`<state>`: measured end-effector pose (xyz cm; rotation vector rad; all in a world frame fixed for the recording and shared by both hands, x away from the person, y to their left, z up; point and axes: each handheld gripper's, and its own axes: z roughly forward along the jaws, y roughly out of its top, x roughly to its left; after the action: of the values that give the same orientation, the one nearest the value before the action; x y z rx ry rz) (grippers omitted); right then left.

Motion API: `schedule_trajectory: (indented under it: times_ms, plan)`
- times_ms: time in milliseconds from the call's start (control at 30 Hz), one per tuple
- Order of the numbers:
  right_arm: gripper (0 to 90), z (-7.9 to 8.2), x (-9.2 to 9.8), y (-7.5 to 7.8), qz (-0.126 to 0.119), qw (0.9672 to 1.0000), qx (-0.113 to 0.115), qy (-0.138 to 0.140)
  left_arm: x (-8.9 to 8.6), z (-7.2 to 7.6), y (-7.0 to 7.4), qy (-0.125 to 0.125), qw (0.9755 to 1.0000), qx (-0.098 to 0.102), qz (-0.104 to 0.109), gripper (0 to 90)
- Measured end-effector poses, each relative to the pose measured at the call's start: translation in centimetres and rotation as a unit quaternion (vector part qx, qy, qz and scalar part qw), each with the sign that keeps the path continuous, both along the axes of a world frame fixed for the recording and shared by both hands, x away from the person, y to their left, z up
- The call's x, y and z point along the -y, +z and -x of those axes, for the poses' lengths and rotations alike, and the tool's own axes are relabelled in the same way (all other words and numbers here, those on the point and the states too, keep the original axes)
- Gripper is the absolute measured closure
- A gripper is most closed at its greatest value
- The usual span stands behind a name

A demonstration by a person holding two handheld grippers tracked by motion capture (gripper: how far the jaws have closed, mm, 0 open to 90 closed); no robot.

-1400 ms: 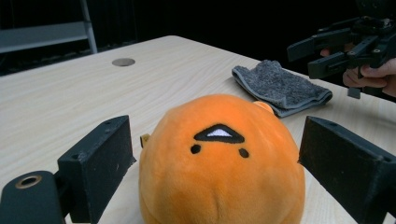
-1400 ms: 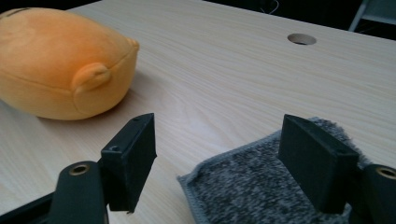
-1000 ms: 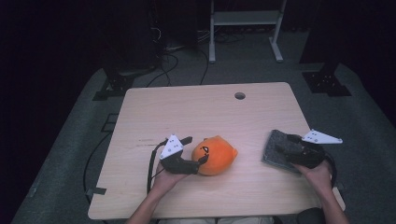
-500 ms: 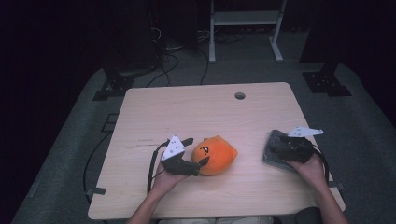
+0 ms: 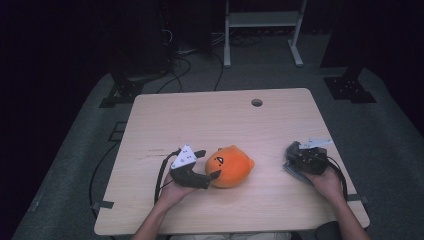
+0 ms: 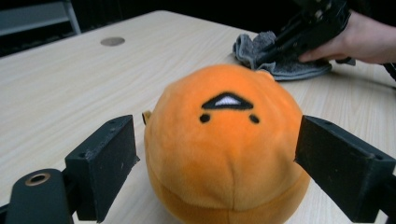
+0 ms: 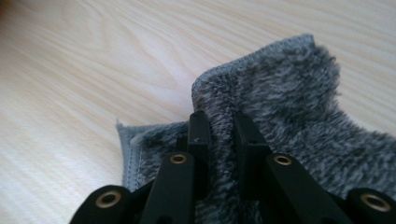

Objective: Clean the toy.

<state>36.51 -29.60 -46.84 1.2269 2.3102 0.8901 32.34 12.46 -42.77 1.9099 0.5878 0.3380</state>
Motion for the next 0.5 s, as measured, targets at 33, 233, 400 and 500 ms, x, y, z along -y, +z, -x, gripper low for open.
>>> schedule_trajectory:
  times_ms: [33, 233, 400, 500]
  plan:
    - [78.9, 0.2, -0.1, 0.4, -0.007, 0.9999, 0.006, 0.006, 0.0, -0.1, -0.1, -0.001, 1.0, -0.005, -0.001, 12.4]
    - [79.1, 2.9, -1.9, 5.8, -0.143, 0.9807, 0.095, 0.094, 0.6, -0.2, -0.8, -0.026, 0.9995, -0.009, -0.016, 26.4]
    - [79.0, 5.4, -8.1, 8.7, -0.19, 0.9493, 0.132, 0.212, 1.8, 0.2, -1.2, -0.03, 0.999, -0.008, -0.031, 33.2]
    - [79.0, 5.0, -12.0, 6.6, -0.146, 0.9543, 0.122, 0.231, 2.1, 0.5, -1.2, -0.03, 0.9986, 0.001, -0.043, 36.3]
